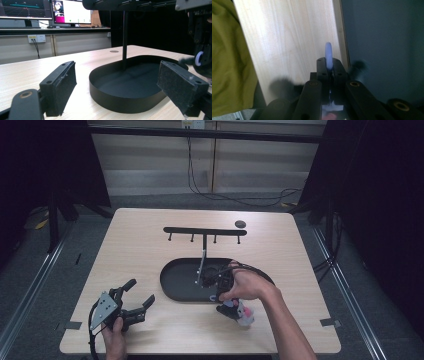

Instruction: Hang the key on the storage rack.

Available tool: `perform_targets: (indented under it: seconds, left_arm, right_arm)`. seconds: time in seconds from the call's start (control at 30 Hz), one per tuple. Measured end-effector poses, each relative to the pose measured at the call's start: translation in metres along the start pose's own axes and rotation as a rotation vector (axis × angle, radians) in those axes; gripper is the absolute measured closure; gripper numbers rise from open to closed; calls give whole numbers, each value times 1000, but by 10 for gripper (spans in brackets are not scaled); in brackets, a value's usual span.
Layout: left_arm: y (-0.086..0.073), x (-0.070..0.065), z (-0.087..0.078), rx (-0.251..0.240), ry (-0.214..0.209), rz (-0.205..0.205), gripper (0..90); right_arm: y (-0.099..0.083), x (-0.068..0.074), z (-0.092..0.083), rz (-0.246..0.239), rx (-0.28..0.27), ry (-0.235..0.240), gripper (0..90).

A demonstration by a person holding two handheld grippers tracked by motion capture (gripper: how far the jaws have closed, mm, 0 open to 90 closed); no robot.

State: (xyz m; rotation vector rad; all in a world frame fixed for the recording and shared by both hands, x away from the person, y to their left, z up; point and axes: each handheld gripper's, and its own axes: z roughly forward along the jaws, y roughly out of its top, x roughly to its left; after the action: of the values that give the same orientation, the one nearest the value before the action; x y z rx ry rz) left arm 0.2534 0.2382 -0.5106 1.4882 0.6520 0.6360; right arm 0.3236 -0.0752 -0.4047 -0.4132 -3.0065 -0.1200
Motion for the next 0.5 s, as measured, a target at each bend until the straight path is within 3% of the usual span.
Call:
perform_targets:
  seconds: [0.5]
  left_arm:
    - [0,0,0,0,0,0,152]
  right_arm:
    - [-7,2,-32,-10,-22,-29,870]
